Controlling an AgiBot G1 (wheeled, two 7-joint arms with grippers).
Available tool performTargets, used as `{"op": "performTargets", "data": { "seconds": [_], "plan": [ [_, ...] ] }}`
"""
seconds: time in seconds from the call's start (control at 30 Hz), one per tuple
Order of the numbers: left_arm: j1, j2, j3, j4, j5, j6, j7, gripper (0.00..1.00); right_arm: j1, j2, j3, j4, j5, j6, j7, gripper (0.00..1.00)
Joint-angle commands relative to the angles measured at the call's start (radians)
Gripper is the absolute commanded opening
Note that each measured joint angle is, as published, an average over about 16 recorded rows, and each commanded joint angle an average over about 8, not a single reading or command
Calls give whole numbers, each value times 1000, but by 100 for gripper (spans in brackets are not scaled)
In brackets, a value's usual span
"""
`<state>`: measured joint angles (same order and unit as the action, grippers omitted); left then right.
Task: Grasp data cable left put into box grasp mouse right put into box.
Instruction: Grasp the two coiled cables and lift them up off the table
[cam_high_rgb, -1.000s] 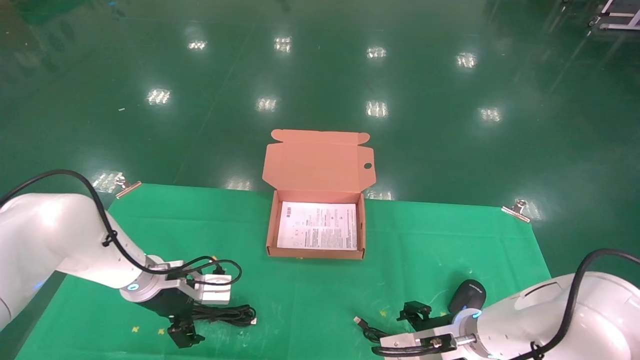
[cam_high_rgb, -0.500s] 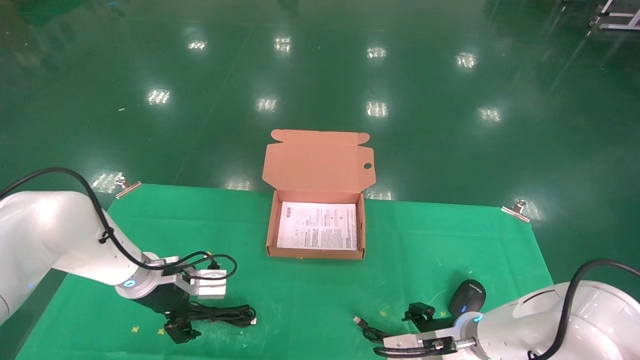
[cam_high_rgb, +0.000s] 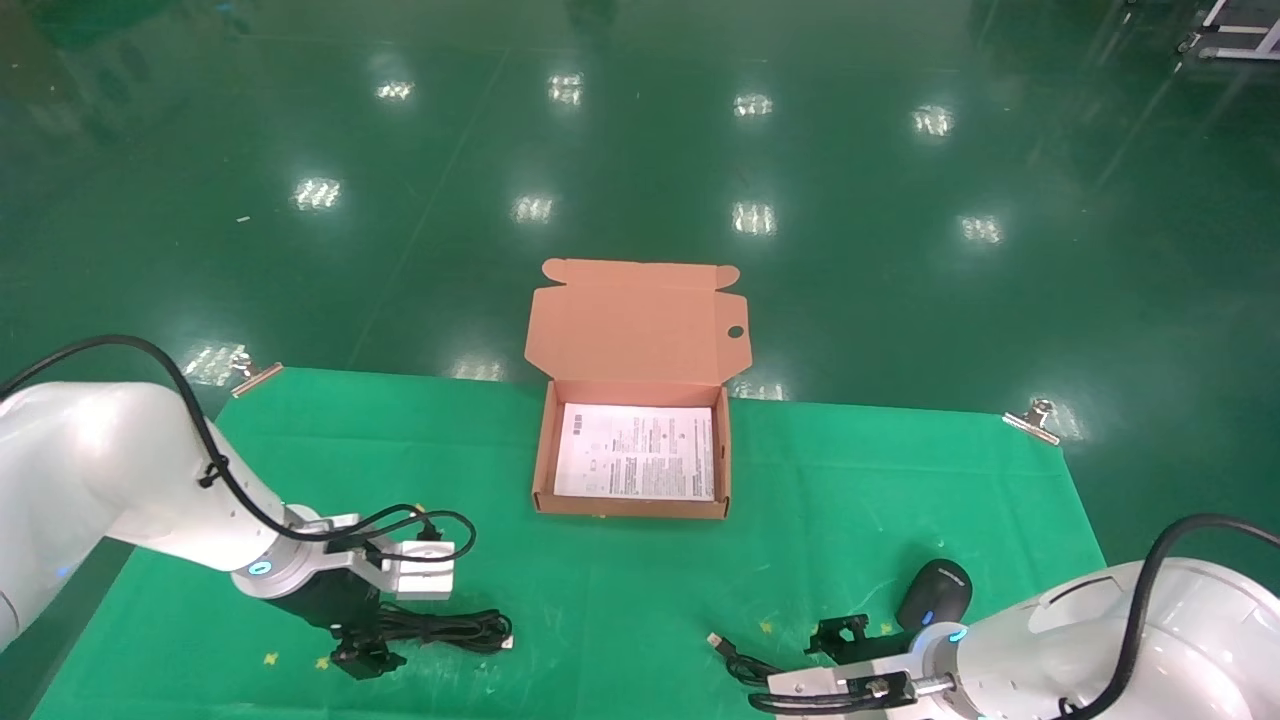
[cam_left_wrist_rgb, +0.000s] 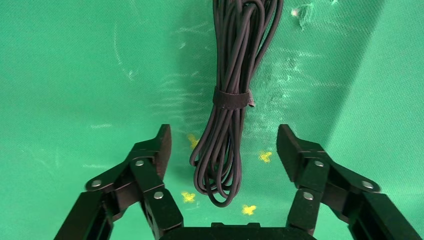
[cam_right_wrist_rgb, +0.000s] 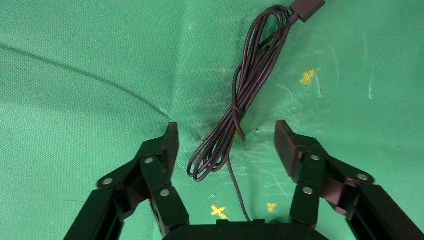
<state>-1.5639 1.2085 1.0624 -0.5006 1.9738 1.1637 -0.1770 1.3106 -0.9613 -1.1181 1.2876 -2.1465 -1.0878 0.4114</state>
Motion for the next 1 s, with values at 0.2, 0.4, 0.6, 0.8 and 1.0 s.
{"op": "performTargets", "data": {
  "seconds": [0.2,0.4,0.6,0.8,1.0],
  "plan": [
    [0,0,0,-2,0,1,1,0,1,1,0,0,2,-1,-1,0],
    [1,-1,0,-3,0,1,1,0,1,1,1,1,3,-2,-1,0],
    [1,-1,0,-3,0,1,1,0,2,1,1,1,3,-2,-1,0],
    [1,-1,0,-4,0,2,2,0,2,2,1,1,4,-3,-2,0],
    [1,-1,0,-4,0,2,2,0,2,2,1,1,4,-3,-2,0]
  ]
}}
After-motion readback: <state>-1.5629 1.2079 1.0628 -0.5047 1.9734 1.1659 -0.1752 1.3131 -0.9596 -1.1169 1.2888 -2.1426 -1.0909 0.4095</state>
